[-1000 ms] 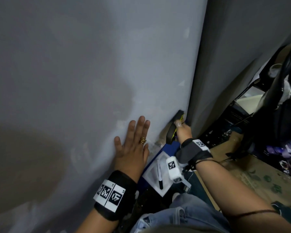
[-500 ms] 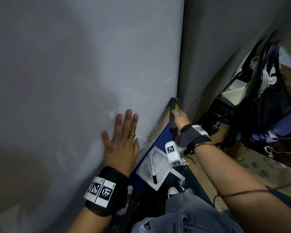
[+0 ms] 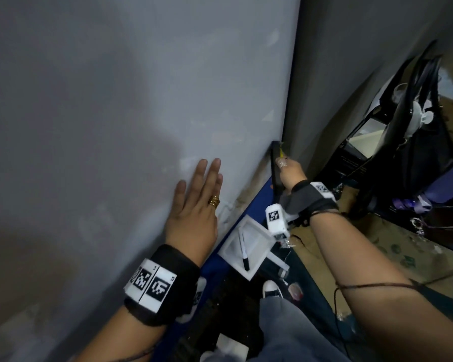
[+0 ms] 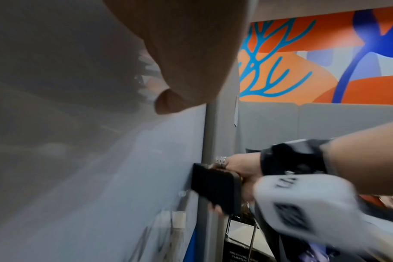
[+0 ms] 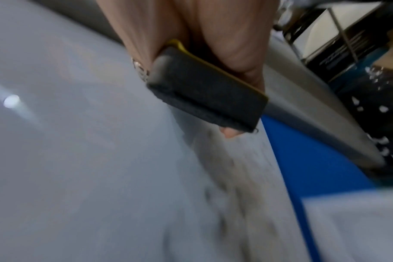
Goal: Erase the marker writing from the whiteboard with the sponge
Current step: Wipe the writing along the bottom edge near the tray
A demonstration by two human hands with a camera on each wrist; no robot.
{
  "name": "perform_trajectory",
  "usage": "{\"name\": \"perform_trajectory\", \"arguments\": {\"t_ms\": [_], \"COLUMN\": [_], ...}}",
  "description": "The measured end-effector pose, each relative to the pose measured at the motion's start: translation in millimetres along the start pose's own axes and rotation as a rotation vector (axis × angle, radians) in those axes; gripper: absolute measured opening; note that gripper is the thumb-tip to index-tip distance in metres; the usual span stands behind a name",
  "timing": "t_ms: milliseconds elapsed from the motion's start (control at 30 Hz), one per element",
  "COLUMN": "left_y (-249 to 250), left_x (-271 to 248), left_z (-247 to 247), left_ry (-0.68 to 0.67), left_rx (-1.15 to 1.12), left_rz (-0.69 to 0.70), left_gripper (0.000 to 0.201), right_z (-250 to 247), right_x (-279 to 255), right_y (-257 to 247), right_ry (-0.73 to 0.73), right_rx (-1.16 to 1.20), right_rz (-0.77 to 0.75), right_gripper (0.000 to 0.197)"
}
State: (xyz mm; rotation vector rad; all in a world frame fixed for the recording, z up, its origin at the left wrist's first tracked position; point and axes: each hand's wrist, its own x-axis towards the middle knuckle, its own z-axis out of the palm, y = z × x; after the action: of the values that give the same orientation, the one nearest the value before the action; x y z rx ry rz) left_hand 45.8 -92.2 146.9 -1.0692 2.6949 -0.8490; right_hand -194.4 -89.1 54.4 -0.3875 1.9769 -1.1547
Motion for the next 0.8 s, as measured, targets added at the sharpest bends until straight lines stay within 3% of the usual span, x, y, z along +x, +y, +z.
{"name": "perform_trajectory", "arguments": {"t_ms": [200,300,367,467,600,700,800], "left_y": [5,2,-3,-21,-39,-52,-70], "left_x": [-14,-46,-71,-107,-144,-165,-191], "left_z": [-9,4,18,33,41,41,28], "left_ry": [-0.051,-0.003,0.021,-0.021,-0.042,0.139,0.304], "left_rx": [0.052,0.051,0.059,0.015,-0.017,-0.116,-0.229], "left_rz": [-0.011,-0.082,-0.072,-0.072,-0.086,-0.175,-0.394], "left_gripper": [0.080,0.084,0.083,0.078,0.105,0.099,0.079], "right_z": [72,100,104,97,89,104,144], "right_x": [-106,-157,-170,-157,-113,-137,-200], "right_y": [65,76,79,66,53,58,88], "right_ry": [-0.281,-0.447,-0.451,-0.320,-0.181,-0.179,-0.307], "right_rx": [-0.008,-0.023,-0.014,0.113,0.169,0.158,0.104], "right_rz": [0.029,0.013,-0.008,0.038,0.113,0.115,0.098], "right_gripper": [0.026,0.020,0.016,0.031,0.022,0.026,0.024]}}
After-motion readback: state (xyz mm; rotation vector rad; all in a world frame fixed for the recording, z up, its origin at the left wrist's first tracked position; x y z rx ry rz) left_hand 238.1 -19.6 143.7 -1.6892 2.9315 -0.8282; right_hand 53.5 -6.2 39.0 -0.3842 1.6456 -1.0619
